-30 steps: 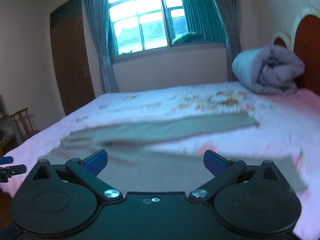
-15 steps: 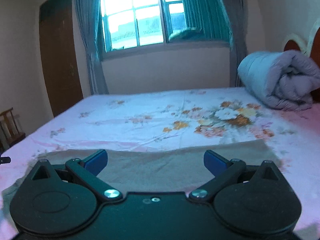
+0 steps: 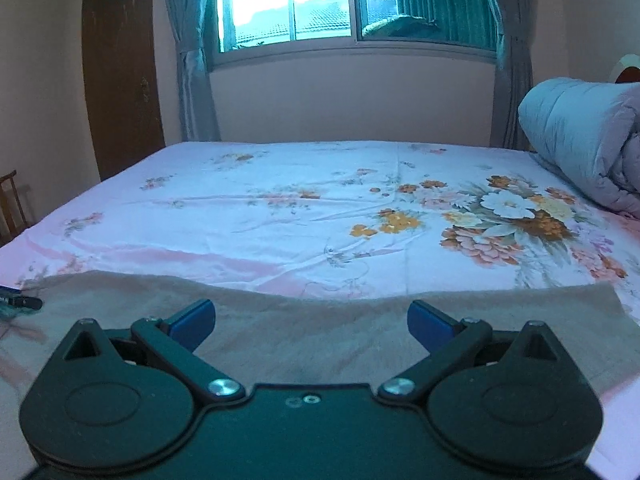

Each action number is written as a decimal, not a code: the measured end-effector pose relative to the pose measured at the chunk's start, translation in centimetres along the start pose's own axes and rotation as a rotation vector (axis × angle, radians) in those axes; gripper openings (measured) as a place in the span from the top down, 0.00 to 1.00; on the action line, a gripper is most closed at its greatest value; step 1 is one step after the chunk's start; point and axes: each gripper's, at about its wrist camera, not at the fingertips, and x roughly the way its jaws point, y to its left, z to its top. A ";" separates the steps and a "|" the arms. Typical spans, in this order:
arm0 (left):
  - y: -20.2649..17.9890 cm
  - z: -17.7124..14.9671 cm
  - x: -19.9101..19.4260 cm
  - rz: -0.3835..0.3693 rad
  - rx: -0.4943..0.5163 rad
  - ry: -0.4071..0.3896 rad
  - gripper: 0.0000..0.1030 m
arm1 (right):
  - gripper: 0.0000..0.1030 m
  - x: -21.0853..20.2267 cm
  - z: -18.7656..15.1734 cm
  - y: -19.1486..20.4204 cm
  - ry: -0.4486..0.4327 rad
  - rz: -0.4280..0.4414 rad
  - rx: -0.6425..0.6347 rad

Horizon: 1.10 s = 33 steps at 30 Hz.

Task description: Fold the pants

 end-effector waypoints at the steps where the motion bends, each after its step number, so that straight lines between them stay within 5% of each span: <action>1: 0.0 0.1 0.5 -0.009 0.011 0.004 0.04 | 0.06 0.4 0.0 -0.2 0.001 0.000 0.005; 5: 0.6 0.0 1.5 -0.053 -0.013 0.007 0.06 | 0.06 1.6 0.1 -1.1 0.004 -0.005 0.009; 8: 0.6 0.3 0.3 -0.096 -0.025 -0.033 0.65 | 0.06 2.5 0.1 -1.4 0.017 -0.008 0.007; 9: 0.3 0.4 -0.5 -0.113 -0.030 -0.051 0.72 | 0.06 2.8 0.2 -1.4 0.023 -0.004 0.005; 16: -0.2 0.5 -8.1 -0.169 -0.030 -0.266 0.77 | 0.12 6.2 0.3 -0.5 0.073 0.044 -0.179; 20: 0.2 0.5 -10.6 -0.179 -0.028 -0.296 0.77 | 0.28 8.8 0.2 0.1 0.097 0.082 -0.316; 26: 0.5 0.0 -11.5 -0.165 -0.017 -0.306 0.77 | 0.34 11.6 0.5 1.4 0.092 0.228 -0.439; 30: 0.5 -0.2 -11.8 -0.179 0.005 -0.315 0.77 | 0.58 14.0 0.4 2.7 0.170 0.281 -0.547; 31: 0.5 -0.2 -11.8 -0.179 0.008 -0.309 0.77 | 0.72 14.2 0.3 2.7 0.189 0.297 -0.558; 32: 0.6 0.0 -11.6 -0.178 0.007 -0.299 0.77 | 1.00 14.4 0.5 2.8 0.211 0.315 -0.556; 33: 0.6 0.1 -11.5 -0.175 0.005 -0.290 0.77 | 1.00 14.4 0.8 2.8 0.231 0.314 -0.545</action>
